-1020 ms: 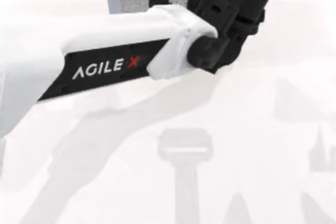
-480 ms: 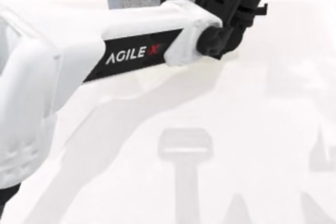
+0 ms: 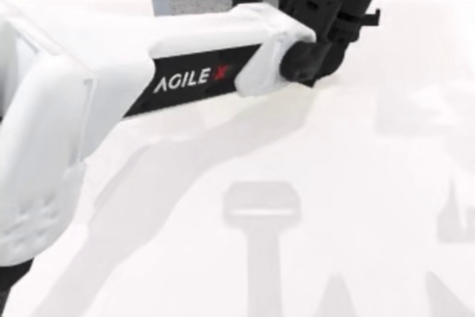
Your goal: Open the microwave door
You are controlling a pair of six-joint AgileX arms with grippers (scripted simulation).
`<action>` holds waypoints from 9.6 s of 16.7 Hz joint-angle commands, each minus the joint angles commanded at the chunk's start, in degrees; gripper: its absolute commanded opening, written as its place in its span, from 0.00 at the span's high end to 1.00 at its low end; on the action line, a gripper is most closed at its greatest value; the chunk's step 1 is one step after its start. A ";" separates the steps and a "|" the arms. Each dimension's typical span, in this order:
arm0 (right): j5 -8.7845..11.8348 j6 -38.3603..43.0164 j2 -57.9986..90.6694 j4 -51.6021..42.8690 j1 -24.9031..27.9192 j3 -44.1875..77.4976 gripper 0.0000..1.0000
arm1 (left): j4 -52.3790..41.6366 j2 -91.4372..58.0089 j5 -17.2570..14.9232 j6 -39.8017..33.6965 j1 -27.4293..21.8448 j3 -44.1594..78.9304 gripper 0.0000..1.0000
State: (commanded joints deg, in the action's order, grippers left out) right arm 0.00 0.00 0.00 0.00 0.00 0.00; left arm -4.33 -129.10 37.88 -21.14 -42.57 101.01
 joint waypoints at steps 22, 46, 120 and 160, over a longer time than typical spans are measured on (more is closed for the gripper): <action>0.00 0.00 0.00 0.00 0.00 0.00 0.00 | -2.51 0.20 -0.46 -0.41 -3.18 -0.74 1.00; 0.00 0.00 0.00 0.00 0.00 0.00 0.00 | -74.43 -24.23 -19.09 -15.30 2.31 65.27 1.00; 0.00 0.00 0.00 0.00 0.00 0.00 0.00 | -51.84 -1.25 -23.56 -4.89 2.78 22.59 1.00; 0.00 0.00 0.00 0.00 0.00 0.00 0.00 | -46.24 5.28 -26.48 0.95 3.43 11.78 1.00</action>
State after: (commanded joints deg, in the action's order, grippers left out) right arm 0.00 0.00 0.00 0.00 0.00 0.00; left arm -50.57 -123.82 11.41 -20.18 -39.13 112.78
